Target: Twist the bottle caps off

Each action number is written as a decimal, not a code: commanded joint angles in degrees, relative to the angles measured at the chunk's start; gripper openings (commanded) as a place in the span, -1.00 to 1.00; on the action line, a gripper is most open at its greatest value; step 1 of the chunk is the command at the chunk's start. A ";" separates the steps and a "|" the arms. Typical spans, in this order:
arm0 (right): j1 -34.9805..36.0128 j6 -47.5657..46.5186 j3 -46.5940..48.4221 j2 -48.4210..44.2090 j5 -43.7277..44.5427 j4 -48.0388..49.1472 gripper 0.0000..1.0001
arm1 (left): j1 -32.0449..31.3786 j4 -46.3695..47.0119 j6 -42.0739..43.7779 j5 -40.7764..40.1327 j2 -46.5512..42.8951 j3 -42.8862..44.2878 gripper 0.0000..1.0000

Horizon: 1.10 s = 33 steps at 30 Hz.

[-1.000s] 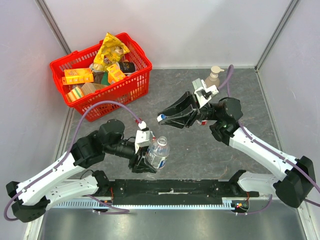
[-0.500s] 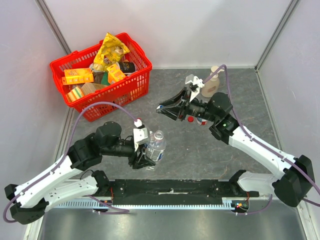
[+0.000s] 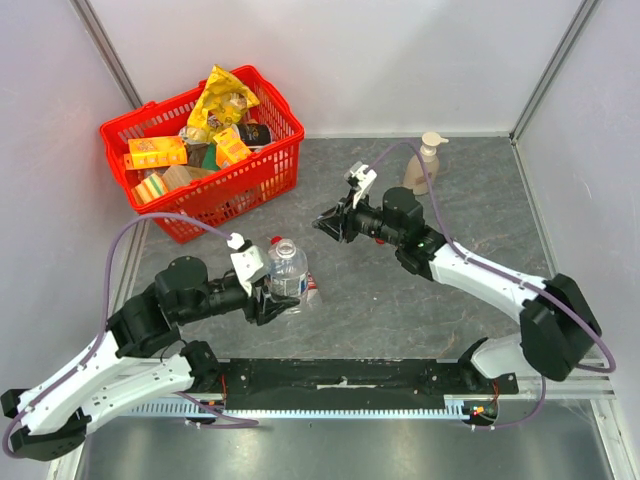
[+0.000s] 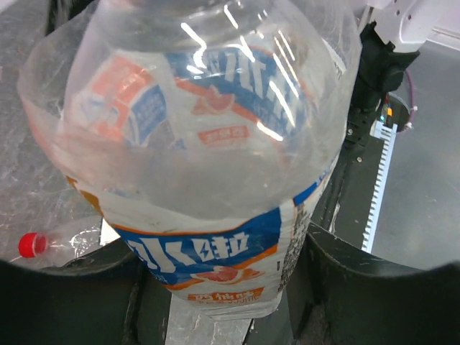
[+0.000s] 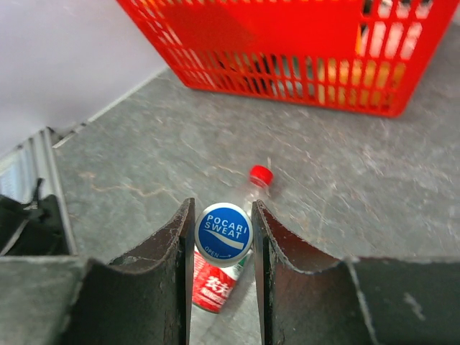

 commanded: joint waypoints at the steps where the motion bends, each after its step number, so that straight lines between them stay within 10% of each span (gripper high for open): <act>1: 0.96 -3.26 -1.33 4.53 7.78 4.02 -1.00 | -0.17 4.61 -1.57 -3.68 -0.43 -0.41 -0.96; 21: 4.92 0.42 6.92 28.43 35.93 -2.21 -0.92 | -0.17 3.56 -1.39 -11.41 -10.45 -4.54 -0.96; 33: 5.01 -0.10 7.54 27.21 34.09 -3.09 0.39 | -0.17 2.68 -0.52 -11.85 -8.25 -4.28 -0.96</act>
